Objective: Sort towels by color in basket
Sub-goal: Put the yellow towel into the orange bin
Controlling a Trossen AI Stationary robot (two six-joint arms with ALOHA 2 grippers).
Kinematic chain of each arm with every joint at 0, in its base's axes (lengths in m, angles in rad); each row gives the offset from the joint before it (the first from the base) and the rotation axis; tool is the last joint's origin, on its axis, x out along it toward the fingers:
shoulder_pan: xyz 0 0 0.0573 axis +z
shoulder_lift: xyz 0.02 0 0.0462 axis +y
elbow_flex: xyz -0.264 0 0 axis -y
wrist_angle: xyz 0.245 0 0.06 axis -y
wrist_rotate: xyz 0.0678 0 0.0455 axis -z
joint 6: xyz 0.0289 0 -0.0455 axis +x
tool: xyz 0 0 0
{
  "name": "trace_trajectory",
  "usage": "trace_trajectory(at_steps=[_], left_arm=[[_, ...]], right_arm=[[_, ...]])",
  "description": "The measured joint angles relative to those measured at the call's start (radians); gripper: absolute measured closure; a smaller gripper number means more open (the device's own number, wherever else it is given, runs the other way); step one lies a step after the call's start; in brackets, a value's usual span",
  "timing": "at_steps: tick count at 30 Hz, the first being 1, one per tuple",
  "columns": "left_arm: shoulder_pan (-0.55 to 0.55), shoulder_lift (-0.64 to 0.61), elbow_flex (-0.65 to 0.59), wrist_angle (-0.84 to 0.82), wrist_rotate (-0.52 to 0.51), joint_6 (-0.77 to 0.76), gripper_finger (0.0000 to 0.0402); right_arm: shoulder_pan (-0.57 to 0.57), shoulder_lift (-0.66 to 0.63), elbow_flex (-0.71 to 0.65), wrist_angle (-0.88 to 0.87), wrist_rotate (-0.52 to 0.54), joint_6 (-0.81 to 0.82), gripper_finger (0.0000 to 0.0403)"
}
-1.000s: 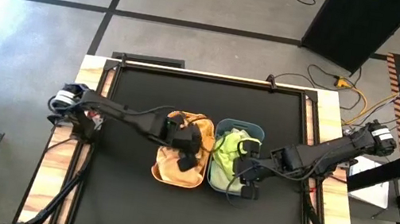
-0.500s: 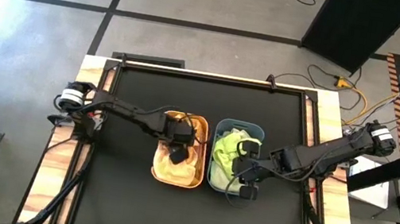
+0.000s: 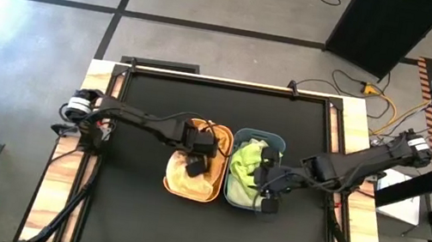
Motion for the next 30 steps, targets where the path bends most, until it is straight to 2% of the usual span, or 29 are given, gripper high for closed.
trace_trajectory(at_steps=[3, 9, 14, 17, 20, 23, 26, 30], left_arm=[[-0.015, -0.008, 0.066, -0.101, -0.001, 0.013, 0.0224], [-0.060, -0.057, 0.155, -0.310, -0.010, 0.028, 0.0204], [-0.103, -0.178, 0.123, -0.311, -0.107, 0.017, 0.0202], [-0.139, -0.274, 0.043, -0.117, -0.140, 0.037, 0.0202], [-0.167, -0.376, -0.108, 0.237, -0.137, 0.125, 0.0202], [-0.145, -0.437, -0.267, 0.547, -0.134, 0.153, 0.0202], [-0.074, -0.453, -0.379, 0.687, -0.163, 0.126, 0.0202], [0.004, -0.395, -0.453, 0.766, -0.265, 0.122, 0.0205]], right_arm=[[0.000, -0.032, -0.003, 0.055, 0.009, -0.054, 0.0256], [0.002, -0.098, -0.062, 0.161, 0.146, -0.100, 0.0277], [0.002, -0.163, -0.203, 0.355, 0.155, -0.091, 0.0314], [0.008, -0.185, -0.321, 0.563, 0.155, -0.076, 0.0342], [0.018, -0.175, -0.461, 0.866, 0.154, -0.074, 0.0368], [0.020, -0.125, -0.575, 1.135, 0.151, -0.079, 0.0388], [0.019, -0.078, -0.613, 1.262, 0.155, -0.069, 0.0391], [0.019, -0.049, -0.602, 1.272, 0.155, -0.075, 0.0390]])
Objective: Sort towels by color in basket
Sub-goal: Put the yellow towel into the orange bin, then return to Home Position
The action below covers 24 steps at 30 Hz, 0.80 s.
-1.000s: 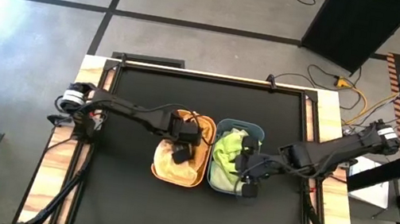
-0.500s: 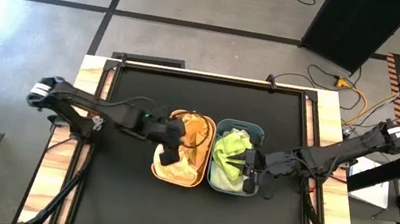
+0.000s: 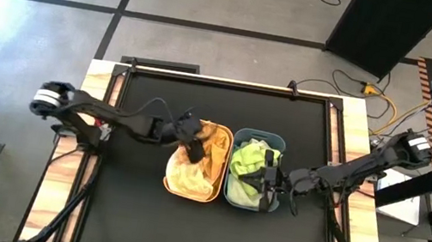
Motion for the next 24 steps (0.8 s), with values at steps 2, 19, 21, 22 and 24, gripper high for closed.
trace_trajectory(at_steps=[2, 19, 21, 22, 24], left_arm=[[0.017, 0.052, -0.006, 0.009, 0.022, 0.000, 0.0208], [-0.060, -0.008, 0.097, -0.204, 0.034, 0.056, 0.0219], [-0.061, -0.076, 0.093, -0.250, -0.001, 0.086, 0.0219], [-0.060, -0.111, 0.088, -0.276, -0.020, 0.090, 0.0219], [-0.058, -0.179, 0.071, -0.309, -0.053, 0.094, 0.0219]], right_arm=[[0.000, 0.001, 0.013, -0.002, 0.000, -0.010, 0.0390], [-0.177, -0.227, 0.038, -0.177, -0.189, -0.180, 0.0393], [-0.240, -0.263, 0.055, -0.296, -0.221, -0.160, 0.0393], [-0.266, -0.283, 0.063, -0.355, -0.230, -0.156, 0.0393], [-0.302, -0.332, 0.068, -0.443, -0.234, -0.151, 0.0393]])
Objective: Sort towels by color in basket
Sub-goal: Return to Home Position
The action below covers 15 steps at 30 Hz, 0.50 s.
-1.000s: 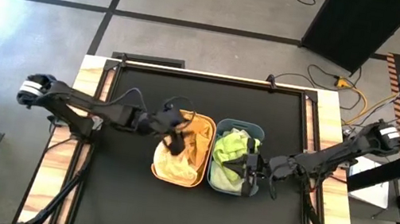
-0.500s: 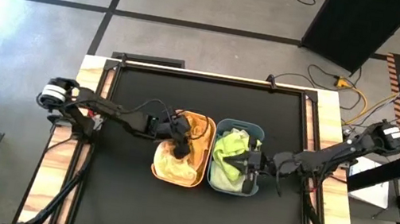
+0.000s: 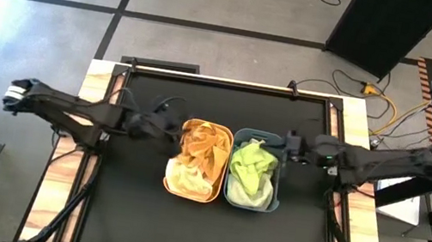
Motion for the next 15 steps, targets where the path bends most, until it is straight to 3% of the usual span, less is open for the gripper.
trace_trajectory(at_steps=[5, 7, 9, 11, 15], left_arm=[[-0.024, -0.158, -0.105, 0.035, 0.002, 0.056, 0.0219], [-0.036, -0.220, -0.168, 0.104, 0.006, 0.078, 0.0219], [-0.043, -0.283, -0.236, 0.173, 0.043, 0.099, 0.0219], [-0.043, -0.339, -0.308, 0.264, 0.115, 0.112, 0.0219], [-0.043, -0.434, -0.465, 0.496, 0.242, 0.152, 0.0219]], right_arm=[[-0.021, -0.211, -0.033, -0.054, -0.006, -0.035, 0.0393], [-0.021, -0.311, -0.054, -0.087, -0.055, -0.062, 0.0394], [-0.022, -0.401, -0.066, -0.136, -0.142, -0.074, 0.0394], [-0.021, -0.467, -0.080, -0.177, -0.163, -0.024, 0.0394], [-0.022, -0.554, -0.091, -0.276, 0.019, 0.112, 0.0390]])
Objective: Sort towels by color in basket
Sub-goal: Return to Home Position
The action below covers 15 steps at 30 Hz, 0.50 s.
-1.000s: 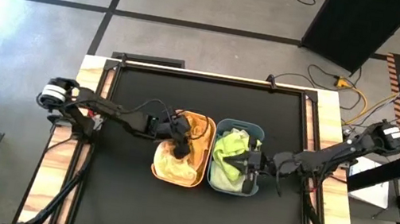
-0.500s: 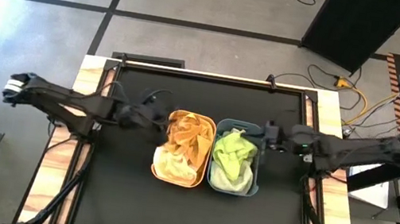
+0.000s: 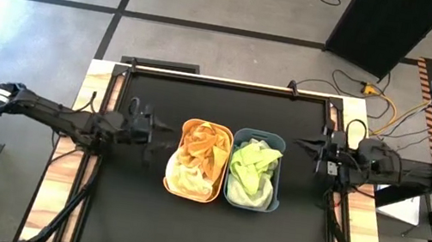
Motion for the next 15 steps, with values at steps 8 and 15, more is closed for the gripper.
trace_trajectory(at_steps=[8, 15], left_arm=[[0.000, -0.122, -0.188, 0.273, 0.049, 0.080, 0.0219], [0.000, -0.199, -0.298, 0.330, 0.100, 0.094, 0.0219]], right_arm=[[0.001, -0.055, -0.032, -0.170, 0.006, 0.112, 0.0390], [0.001, -0.139, -0.204, 0.097, -0.179, -0.074, 0.0390]])
